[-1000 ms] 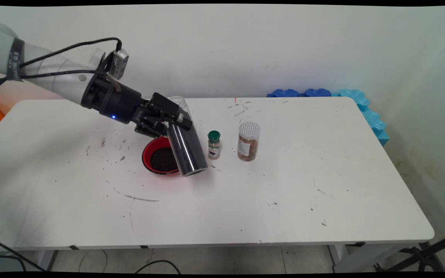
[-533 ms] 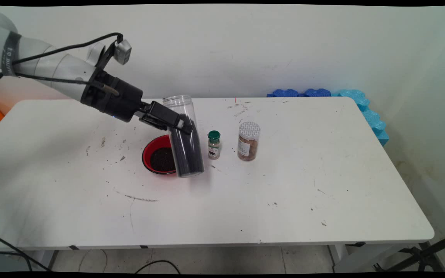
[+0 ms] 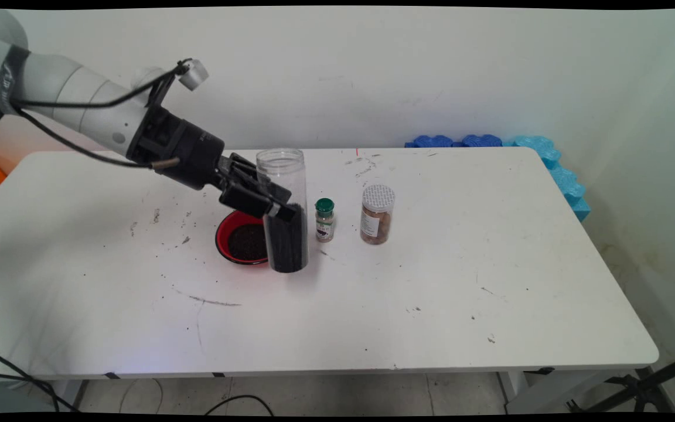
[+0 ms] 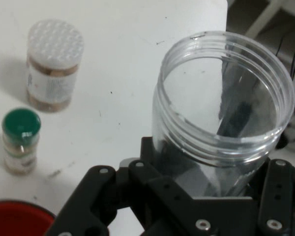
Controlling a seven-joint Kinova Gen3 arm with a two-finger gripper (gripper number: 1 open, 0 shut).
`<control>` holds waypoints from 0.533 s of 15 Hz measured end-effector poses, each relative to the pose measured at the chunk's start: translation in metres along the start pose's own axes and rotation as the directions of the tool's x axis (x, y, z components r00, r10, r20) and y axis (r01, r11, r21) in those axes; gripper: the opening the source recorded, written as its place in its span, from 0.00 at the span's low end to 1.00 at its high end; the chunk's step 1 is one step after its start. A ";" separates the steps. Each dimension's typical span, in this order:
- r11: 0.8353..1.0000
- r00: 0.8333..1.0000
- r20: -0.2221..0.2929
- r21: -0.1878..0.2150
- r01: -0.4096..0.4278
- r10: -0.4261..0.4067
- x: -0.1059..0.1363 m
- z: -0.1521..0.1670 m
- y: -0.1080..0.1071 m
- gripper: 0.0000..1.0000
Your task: Pour the black seasoning powder in the red bowl
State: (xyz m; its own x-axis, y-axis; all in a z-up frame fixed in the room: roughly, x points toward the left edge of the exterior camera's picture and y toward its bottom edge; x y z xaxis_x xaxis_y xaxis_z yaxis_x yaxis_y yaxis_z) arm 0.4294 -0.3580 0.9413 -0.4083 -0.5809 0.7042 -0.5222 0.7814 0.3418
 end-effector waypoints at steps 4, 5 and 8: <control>0.985 0.985 0.016 0.021 -0.174 0.173 0.003 0.004 0.006 0.00; 0.975 0.976 0.021 0.029 -0.218 0.218 0.004 0.005 0.008 0.00; 0.952 0.953 0.035 0.048 -0.302 0.300 0.004 0.009 0.012 0.00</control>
State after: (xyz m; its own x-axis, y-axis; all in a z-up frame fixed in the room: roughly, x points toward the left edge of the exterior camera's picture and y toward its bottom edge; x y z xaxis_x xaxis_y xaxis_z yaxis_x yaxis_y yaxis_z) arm 0.4153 -0.3532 0.9424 -0.5725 -0.3270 0.7519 -0.4095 0.9085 0.0832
